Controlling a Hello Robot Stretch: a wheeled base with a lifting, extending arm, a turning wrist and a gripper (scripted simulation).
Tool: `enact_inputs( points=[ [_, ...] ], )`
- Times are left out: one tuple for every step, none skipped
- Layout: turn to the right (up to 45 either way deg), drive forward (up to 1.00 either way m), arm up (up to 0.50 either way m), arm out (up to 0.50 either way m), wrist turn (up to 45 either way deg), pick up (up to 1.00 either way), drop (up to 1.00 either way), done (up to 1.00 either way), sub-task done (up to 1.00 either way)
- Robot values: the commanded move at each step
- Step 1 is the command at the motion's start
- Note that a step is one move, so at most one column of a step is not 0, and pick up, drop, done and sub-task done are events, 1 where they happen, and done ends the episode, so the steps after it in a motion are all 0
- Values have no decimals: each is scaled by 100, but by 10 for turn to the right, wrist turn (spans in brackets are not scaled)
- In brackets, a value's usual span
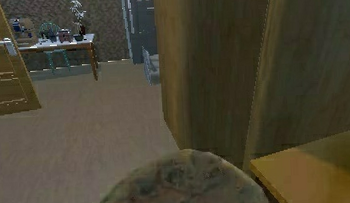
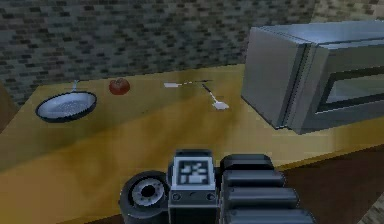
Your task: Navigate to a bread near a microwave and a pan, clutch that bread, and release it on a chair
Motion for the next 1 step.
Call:
enact_inputs(
  points=[
    [-150,0,0,0,0,0,0,0,0]
  ],
)
